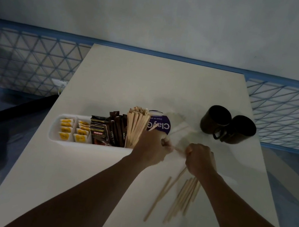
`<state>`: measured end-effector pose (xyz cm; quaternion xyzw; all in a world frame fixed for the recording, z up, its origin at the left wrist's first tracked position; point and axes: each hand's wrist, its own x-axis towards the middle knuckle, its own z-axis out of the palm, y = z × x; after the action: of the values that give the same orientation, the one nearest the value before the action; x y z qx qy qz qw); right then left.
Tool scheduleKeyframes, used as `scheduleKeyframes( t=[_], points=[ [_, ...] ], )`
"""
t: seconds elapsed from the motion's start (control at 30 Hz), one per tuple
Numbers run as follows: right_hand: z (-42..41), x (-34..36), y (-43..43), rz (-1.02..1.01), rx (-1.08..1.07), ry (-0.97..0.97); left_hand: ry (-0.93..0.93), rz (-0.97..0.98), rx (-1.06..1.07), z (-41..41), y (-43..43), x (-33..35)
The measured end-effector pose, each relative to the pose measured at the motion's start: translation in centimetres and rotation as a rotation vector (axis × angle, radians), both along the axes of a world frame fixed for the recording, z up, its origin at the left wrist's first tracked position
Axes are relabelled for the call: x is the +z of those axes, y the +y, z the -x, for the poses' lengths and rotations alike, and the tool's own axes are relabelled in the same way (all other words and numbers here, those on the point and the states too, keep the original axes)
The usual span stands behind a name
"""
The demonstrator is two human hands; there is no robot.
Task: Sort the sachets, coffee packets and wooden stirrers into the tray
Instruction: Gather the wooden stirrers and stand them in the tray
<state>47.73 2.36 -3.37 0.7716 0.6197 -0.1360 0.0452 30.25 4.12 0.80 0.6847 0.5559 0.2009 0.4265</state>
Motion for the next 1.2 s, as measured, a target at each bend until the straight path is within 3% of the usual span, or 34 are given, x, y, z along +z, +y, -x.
scheduleKeyframes(
  t=[0.23,0.33,0.63,0.8,0.93,1.2],
  points=[
    [-0.9,-0.3,-0.6,0.017,-0.065,0.136,0.326,0.045,0.004,-1.3,-2.8,-4.8],
    [-1.2,-0.6,-0.8,0.037,-0.081,0.182,0.385,0.108,0.038,-2.0,-3.9,-5.7],
    [-1.5,-0.9,-1.2,-0.012,-0.082,0.289,0.363,0.161,0.117,-3.4,-6.0,-7.2],
    [-2.5,-0.9,-2.3,-0.168,-0.228,0.473,0.374,0.132,0.098,-4.1,-6.1,-7.6],
    [-3.4,-0.6,-3.4,-0.203,-0.284,0.508,0.409,0.099,0.046,-4.8,-5.8,-7.6],
    [-4.6,-0.8,-6.0,-0.087,-0.417,0.555,0.466,0.091,-0.078,-6.5,-5.5,-7.1]
  ],
)
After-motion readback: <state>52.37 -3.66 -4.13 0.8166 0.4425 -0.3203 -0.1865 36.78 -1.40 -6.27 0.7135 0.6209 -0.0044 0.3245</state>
